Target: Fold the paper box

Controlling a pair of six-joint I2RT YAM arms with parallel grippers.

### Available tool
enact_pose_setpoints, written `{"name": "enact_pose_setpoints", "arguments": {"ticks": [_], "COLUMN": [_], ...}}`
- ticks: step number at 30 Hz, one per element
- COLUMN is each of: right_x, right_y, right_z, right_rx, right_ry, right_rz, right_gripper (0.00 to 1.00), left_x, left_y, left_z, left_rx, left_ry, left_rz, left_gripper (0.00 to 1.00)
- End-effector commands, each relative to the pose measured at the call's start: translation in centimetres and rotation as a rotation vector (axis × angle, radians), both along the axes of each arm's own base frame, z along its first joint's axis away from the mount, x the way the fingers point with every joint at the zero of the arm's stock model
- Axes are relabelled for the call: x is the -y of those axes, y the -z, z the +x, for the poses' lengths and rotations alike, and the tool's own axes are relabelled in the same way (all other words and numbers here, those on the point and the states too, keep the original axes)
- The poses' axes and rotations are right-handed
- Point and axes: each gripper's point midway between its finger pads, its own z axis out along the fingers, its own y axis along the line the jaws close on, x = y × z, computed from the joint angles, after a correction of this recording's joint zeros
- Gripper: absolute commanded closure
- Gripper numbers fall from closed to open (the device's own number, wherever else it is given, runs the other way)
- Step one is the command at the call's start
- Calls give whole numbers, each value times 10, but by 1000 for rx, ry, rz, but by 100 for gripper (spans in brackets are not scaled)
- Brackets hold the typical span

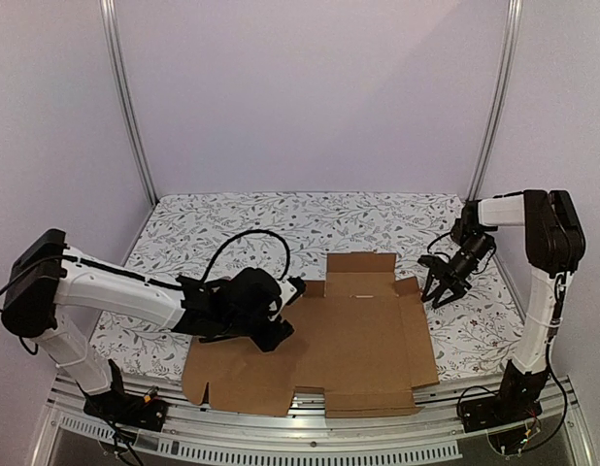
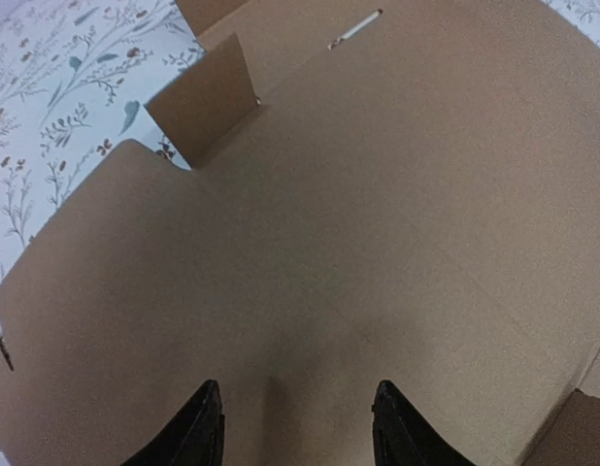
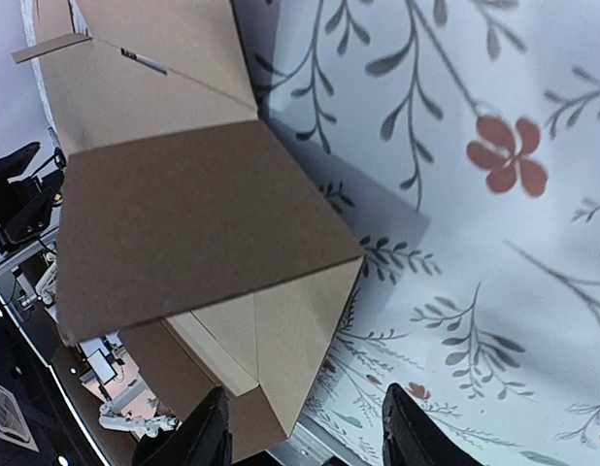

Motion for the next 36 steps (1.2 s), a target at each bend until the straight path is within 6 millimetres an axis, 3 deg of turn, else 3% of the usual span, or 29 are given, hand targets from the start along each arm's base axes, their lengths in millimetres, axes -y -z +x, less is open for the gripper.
{"name": "enact_pose_setpoints", "arguments": {"ticks": [1, 8, 14, 19, 22, 29, 36], "right_x": [-6, -13, -18, -17, -16, -3, 17], "right_y": [-21, -6, -2, 2, 5, 15, 7], "right_z": [-9, -31, -30, -26, -22, -4, 17], "right_rx": [71, -7, -30, -25, -10, 89, 197], "right_ry": [14, 27, 30, 29, 26, 48, 160], "right_rz": [32, 89, 130, 116, 110, 10, -68], "right_gripper": [47, 44, 44, 43, 41, 35, 31], "left_x": [16, 32, 31, 18, 25, 37, 23], "left_y": [26, 61, 89, 95, 94, 98, 107], "left_z": [-12, 4, 14, 34, 41, 35, 28], "left_rx": [-73, -133, -217, -298, -337, -429, -483], "left_ry": [59, -58, -218, -413, -447, -481, -598], "left_rz": [89, 104, 102, 23, -105, -249, -377], "left_gripper": [48, 51, 55, 59, 63, 64, 67]}}
